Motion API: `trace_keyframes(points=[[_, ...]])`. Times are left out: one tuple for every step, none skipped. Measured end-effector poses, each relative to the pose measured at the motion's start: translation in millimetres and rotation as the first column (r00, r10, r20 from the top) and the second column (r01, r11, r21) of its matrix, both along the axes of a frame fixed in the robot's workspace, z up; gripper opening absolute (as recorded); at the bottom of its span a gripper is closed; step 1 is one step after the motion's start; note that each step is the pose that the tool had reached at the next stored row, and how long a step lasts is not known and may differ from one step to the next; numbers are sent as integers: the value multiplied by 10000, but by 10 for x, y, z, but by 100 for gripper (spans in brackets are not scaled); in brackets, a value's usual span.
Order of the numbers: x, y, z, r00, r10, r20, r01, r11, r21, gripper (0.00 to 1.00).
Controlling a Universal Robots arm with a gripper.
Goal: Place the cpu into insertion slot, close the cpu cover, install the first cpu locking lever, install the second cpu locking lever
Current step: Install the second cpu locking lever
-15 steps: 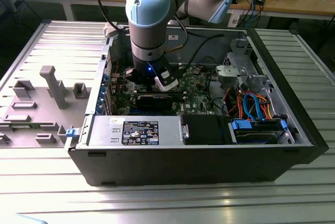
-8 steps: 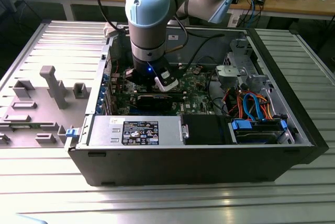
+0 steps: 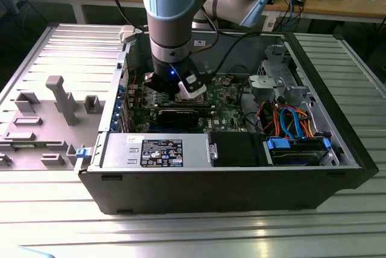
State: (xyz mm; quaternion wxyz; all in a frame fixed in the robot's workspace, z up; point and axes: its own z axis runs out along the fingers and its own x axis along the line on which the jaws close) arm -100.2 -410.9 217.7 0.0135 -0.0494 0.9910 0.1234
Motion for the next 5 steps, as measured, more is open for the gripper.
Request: trace_keyframes(points=[[0, 0, 1, 10000, 0, -1, 0, 10000, -2, 11], [0, 0, 3, 10000, 1, -1, -1, 10000, -2, 11], [0, 0, 5, 10000, 0, -1, 0, 10000, -2, 11], [0, 0, 5, 10000, 0, -1, 0, 10000, -3, 11], [0, 0, 6, 10000, 1, -2, -1, 10000, -2, 11]])
